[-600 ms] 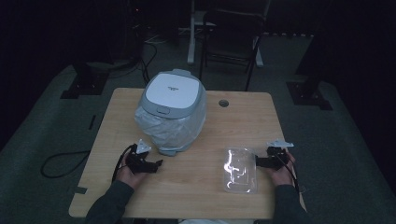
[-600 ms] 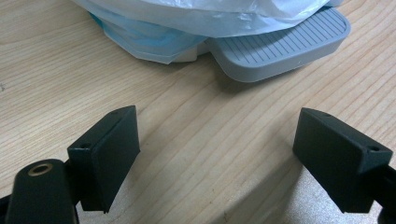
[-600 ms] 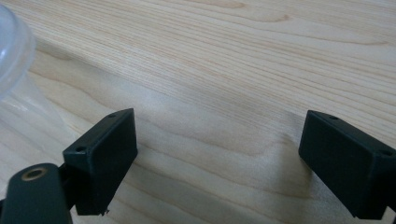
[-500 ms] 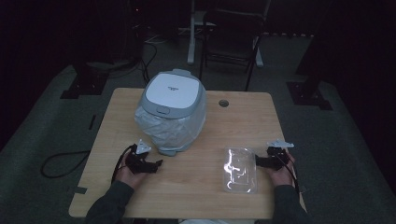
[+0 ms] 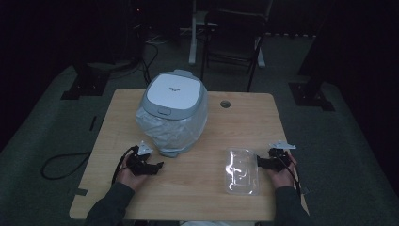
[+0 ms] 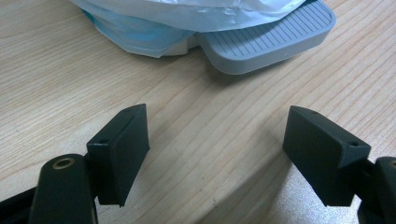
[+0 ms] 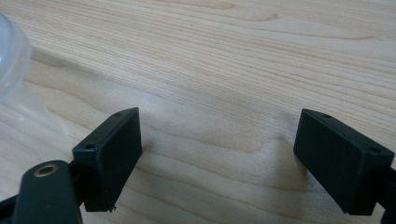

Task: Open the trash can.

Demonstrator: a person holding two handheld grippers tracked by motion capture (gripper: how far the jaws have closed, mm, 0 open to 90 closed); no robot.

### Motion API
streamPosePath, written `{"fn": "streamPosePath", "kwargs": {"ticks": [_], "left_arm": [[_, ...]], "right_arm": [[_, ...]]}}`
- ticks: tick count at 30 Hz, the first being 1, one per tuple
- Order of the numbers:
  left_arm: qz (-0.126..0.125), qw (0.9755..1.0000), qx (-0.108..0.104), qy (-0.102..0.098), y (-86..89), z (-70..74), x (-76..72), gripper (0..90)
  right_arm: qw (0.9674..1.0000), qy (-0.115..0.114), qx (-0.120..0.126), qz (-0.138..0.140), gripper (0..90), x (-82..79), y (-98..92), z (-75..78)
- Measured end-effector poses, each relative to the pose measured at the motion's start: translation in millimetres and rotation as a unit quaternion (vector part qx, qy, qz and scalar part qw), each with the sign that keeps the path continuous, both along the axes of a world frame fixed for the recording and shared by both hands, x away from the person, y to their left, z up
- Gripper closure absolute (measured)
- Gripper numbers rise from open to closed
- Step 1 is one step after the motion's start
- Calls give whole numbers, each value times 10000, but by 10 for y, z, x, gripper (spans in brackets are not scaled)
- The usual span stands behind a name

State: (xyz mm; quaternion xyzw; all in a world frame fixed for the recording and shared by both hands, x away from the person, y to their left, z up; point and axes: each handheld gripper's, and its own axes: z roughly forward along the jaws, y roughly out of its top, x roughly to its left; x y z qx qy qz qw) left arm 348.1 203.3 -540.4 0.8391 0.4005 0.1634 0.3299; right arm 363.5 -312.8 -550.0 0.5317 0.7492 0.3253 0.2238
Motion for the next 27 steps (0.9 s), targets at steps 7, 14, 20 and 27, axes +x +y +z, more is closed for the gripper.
{"fn": "streamPosePath", "kwargs": {"ticks": [7, 14, 20, 27], "left_arm": [[13, 10000, -5, -2, 6, 3, 1, 249], [39, 9999, -86, 78, 56, 38, 3, 402], [61, 9997, -222, 82, 67, 83, -7, 461], [20, 9990, -449, 24, 85, 175, -44, 503]], "right_arm": [[10000, 1, 1, -13, 144, -2, 2, 0], [10000, 2, 2, -23, 144, -3, 3, 0], [10000, 2, 2, -22, 144, -3, 3, 0], [10000, 1, 5, -33, 144, -6, 5, -1]]}}
